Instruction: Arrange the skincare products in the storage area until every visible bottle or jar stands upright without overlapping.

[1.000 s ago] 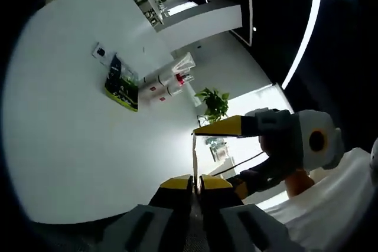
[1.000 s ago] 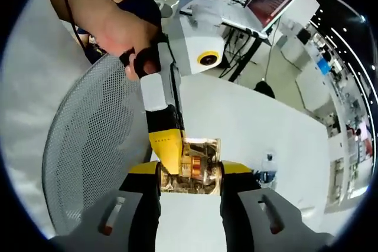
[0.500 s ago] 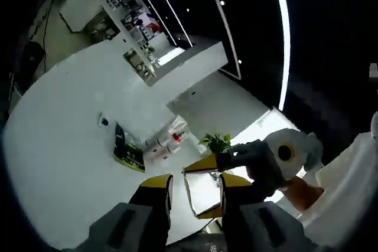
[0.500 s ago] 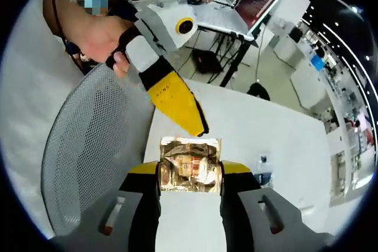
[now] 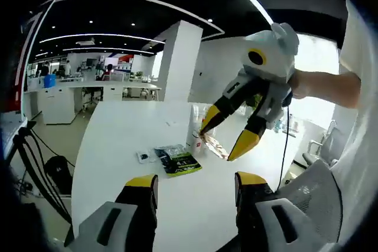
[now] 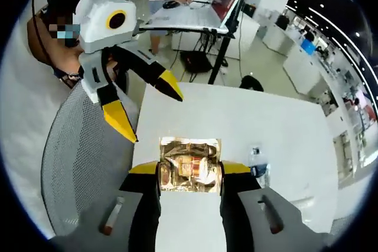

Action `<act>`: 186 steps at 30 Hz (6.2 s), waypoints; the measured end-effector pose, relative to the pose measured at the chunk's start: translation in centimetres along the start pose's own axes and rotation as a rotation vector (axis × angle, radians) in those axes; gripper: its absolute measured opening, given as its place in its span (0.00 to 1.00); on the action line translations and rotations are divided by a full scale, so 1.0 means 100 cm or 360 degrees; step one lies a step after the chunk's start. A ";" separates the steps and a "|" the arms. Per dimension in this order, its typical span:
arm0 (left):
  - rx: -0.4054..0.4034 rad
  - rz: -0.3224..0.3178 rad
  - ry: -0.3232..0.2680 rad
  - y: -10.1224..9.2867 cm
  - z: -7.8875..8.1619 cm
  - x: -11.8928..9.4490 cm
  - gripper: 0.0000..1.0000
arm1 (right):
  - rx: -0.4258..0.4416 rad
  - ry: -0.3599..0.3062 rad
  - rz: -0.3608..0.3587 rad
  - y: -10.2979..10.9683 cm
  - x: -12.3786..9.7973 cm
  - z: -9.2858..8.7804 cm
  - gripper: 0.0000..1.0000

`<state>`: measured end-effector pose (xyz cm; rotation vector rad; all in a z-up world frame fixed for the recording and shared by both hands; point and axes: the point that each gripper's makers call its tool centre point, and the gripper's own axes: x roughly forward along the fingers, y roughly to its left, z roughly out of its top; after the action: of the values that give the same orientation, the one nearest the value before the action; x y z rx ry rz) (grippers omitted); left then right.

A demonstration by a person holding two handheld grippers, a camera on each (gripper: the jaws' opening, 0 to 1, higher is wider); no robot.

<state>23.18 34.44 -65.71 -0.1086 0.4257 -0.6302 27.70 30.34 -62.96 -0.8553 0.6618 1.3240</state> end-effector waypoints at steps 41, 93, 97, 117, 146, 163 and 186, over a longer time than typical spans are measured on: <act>0.0069 0.0096 0.0670 0.011 -0.086 0.012 0.31 | 0.0155 0.0385 0.0253 -0.117 0.133 -0.019 0.36; 0.0109 0.0132 0.0819 0.019 -0.105 0.004 0.22 | 0.0148 0.0527 0.0136 -0.108 0.178 -0.065 0.51; 0.0113 0.0131 0.0824 0.020 -0.105 0.004 0.22 | 0.0194 0.0302 -0.0011 -0.110 0.163 -0.037 0.52; 0.0150 0.0091 0.0843 0.012 -0.107 0.002 0.21 | 0.1180 -0.0707 -0.0062 0.036 0.002 -0.039 0.78; 0.0127 0.0141 0.0736 0.009 -0.077 0.004 0.30 | 0.1257 -0.0967 -0.0661 0.061 -0.080 -0.114 0.86; -0.0235 0.0424 -0.0113 0.034 0.017 -0.015 0.79 | 0.0973 -0.1286 -0.0867 0.042 -0.101 -0.068 0.99; 0.0002 0.0345 -0.0217 0.011 0.028 -0.004 1.00 | 0.0885 -0.1291 -0.1022 0.035 -0.111 -0.074 0.97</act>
<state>24.67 35.51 -63.32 -0.1018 0.3005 -0.4070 23.06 18.18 -58.40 -0.0141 0.0635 0.7269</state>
